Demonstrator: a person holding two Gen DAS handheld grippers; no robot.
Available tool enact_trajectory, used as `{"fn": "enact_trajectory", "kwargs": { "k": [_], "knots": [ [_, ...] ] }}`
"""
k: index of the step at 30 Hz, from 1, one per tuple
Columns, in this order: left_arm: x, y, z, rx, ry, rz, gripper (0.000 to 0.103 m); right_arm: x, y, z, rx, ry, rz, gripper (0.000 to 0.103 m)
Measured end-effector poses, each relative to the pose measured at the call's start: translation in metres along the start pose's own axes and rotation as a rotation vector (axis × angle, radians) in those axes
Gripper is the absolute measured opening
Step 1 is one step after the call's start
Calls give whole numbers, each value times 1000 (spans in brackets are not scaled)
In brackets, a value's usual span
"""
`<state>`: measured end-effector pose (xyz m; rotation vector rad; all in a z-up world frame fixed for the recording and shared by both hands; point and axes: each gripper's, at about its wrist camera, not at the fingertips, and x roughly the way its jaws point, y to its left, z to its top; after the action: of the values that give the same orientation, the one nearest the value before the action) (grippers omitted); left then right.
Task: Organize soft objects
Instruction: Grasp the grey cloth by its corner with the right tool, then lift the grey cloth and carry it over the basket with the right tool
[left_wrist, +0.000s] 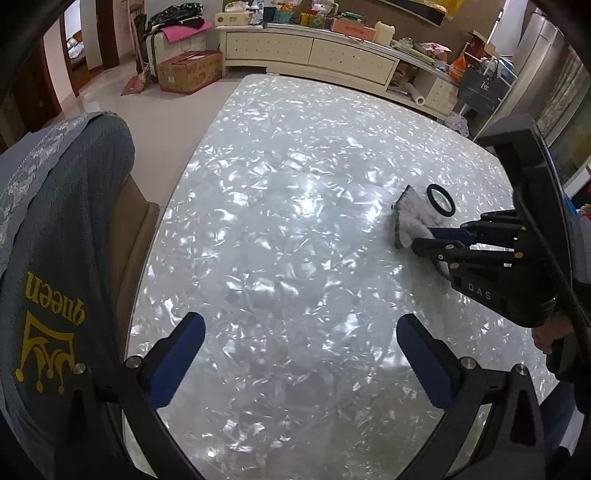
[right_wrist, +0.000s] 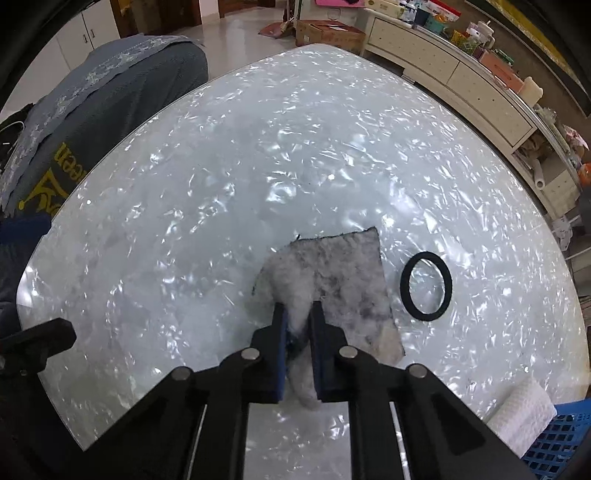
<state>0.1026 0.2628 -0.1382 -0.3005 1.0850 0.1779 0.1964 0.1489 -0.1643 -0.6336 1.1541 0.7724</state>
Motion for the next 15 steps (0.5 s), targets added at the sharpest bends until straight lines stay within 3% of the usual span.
{"fn": "enact_trajectory", "kwargs": {
  "k": [15],
  "knots": [
    [-36, -50, 8, 92, -46, -35, 103, -96, -37, -74, 41, -94, 38, 9]
  ]
}}
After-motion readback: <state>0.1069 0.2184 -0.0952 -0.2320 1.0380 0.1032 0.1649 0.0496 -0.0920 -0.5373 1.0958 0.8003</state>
